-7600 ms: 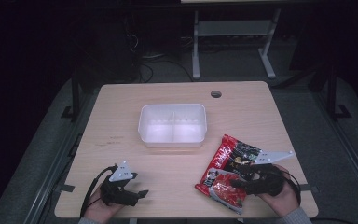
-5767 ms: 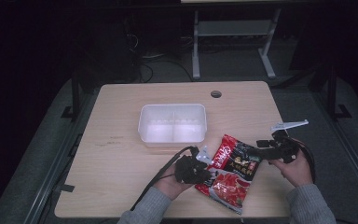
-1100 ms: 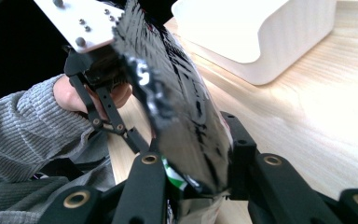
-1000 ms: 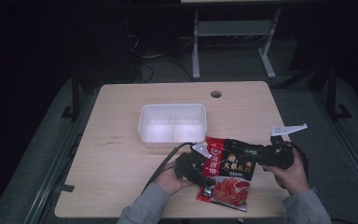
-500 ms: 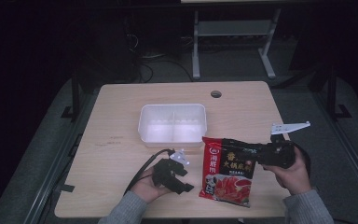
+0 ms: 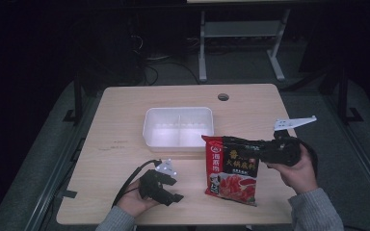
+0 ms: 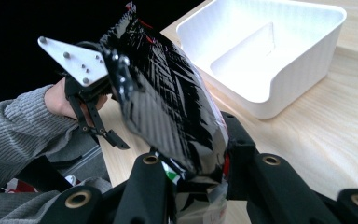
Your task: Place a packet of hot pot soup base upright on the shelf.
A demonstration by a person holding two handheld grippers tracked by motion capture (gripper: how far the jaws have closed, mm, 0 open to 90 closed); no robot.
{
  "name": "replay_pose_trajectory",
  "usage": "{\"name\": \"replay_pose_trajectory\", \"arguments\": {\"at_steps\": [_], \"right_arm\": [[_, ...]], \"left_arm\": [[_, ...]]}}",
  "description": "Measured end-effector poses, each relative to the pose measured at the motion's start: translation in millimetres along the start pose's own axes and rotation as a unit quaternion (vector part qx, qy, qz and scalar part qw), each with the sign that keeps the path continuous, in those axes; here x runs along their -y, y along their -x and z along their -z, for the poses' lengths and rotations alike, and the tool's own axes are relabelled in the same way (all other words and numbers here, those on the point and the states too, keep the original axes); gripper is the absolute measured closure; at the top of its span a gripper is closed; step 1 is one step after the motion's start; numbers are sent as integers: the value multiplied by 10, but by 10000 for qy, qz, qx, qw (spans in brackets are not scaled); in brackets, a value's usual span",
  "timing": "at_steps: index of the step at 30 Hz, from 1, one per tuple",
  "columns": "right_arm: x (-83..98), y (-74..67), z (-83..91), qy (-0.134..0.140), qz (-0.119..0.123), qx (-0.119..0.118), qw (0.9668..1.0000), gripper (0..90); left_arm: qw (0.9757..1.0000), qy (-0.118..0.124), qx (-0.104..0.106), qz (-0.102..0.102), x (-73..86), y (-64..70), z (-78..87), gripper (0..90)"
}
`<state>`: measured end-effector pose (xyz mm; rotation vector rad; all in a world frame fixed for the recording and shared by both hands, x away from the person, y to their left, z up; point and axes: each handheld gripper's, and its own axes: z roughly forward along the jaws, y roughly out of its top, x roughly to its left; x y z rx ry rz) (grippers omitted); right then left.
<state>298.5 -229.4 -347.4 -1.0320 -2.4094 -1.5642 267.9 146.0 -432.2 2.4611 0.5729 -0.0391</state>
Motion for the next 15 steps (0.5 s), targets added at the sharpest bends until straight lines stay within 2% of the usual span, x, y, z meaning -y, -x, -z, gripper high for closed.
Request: {"name": "replay_pose_trajectory", "arguments": {"at_steps": [11,15], "right_arm": [[-181,-58,-93,69,43,21,10000,740],[-259,-86,-140,95,74,14,9999,740]], "left_arm": [[9996,-87,-261,48,254,-20,124,349],[9993,-84,-329,133,351,-43,168,343]]}}
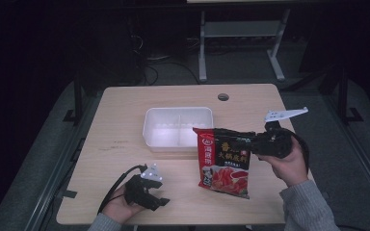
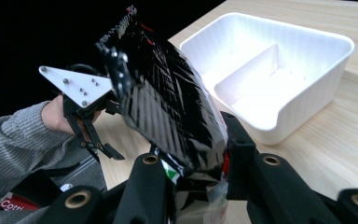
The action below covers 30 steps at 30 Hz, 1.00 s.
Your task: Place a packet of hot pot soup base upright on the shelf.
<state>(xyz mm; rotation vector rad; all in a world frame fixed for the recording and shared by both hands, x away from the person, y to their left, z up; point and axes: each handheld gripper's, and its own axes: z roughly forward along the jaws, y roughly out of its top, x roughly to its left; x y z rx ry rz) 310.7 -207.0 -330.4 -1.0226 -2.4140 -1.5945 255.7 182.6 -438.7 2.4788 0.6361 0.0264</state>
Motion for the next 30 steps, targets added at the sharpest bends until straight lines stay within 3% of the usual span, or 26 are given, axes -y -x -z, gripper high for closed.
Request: {"name": "replay_pose_trajectory", "arguments": {"at_steps": [12,19,30], "right_arm": [[-242,-63,-176,49,55,-30,10000,739],[-388,-106,-255,125,127,-24,9998,739],[-726,-208,-444,179,274,173,9993,739]], "left_arm": [[9999,-59,-134,35,151,-31,58,333],[9997,-81,-221,-35,160,-16,62,328],[9993,-105,-345,-75,200,-14,81,304]]}}
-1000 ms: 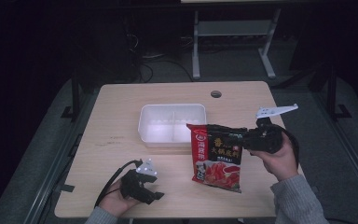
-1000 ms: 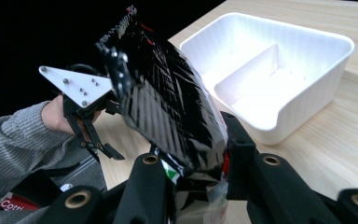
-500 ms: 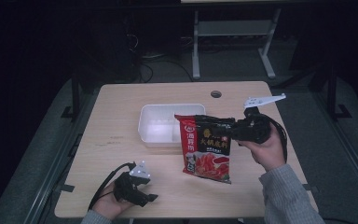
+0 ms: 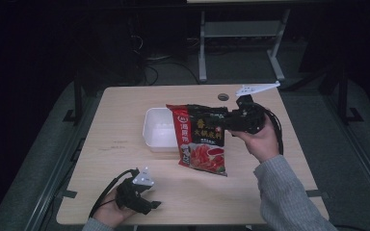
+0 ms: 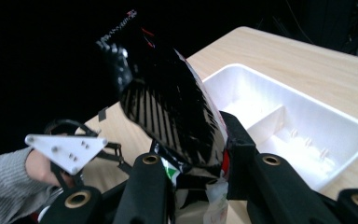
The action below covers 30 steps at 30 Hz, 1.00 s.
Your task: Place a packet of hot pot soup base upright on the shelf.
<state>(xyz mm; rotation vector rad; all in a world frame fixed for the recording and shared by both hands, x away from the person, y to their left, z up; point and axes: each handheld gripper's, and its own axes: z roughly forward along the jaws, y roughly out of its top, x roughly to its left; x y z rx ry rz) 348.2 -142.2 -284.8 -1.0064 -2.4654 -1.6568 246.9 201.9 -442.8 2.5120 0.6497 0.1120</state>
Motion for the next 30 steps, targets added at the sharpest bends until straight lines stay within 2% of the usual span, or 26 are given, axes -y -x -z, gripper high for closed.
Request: {"name": "replay_pose_trajectory", "arguments": {"at_steps": [17,30], "right_arm": [[-476,-75,-405,124,105,55,9999,740],[-761,-63,-725,156,220,223,9994,740]], "left_arm": [[9997,167,-47,162,45,-81,74,290],[9995,246,-48,167,65,-119,98,283]]}}
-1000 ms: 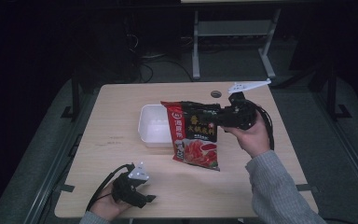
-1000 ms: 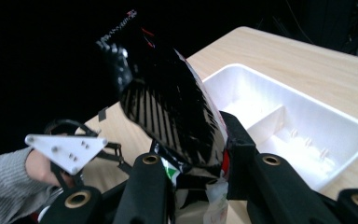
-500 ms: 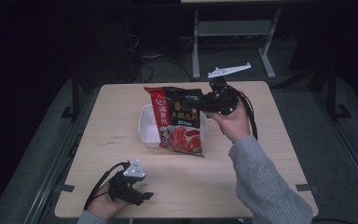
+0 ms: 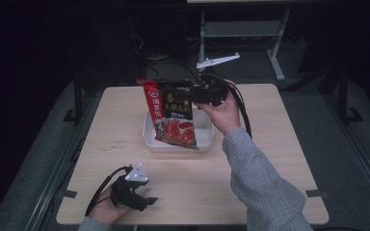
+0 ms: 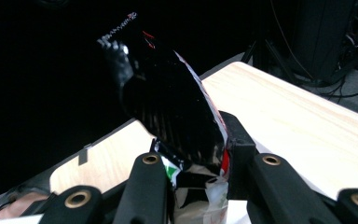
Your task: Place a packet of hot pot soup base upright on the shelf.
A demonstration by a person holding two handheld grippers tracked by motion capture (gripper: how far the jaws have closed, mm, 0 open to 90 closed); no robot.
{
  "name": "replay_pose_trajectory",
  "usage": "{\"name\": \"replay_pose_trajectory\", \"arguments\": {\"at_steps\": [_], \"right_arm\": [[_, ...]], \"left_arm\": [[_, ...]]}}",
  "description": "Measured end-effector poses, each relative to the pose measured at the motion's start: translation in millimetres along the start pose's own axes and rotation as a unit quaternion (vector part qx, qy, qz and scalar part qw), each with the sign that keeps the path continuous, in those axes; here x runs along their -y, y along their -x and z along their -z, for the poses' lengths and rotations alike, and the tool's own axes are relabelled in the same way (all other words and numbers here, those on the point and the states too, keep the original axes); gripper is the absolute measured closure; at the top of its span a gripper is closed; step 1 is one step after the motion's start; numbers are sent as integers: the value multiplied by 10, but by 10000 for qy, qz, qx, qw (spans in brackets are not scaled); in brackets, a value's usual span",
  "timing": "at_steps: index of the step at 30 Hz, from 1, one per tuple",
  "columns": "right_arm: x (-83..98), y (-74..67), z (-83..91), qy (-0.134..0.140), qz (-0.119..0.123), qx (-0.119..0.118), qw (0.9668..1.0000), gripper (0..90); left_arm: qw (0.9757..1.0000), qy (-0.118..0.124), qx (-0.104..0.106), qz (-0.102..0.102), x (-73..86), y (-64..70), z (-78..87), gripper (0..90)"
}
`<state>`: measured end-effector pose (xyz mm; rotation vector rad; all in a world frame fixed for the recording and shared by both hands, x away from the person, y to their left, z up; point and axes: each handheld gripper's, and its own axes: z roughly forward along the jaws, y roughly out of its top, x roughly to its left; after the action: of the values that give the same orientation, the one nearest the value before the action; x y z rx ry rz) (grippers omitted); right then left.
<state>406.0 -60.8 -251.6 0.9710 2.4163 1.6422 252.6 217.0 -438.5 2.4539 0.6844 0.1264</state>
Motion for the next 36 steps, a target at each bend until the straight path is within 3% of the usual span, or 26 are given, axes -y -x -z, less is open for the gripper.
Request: {"name": "replay_pose_trajectory", "arguments": {"at_steps": [16,36], "right_arm": [[-75,109,-408,146,-124,351,9992,740],[-51,169,-710,341,-317,932,9946,738]], "left_arm": [[10000,60,4,25,12,-28,15,278],[9999,126,0,31,19,-39,36,277]]}}
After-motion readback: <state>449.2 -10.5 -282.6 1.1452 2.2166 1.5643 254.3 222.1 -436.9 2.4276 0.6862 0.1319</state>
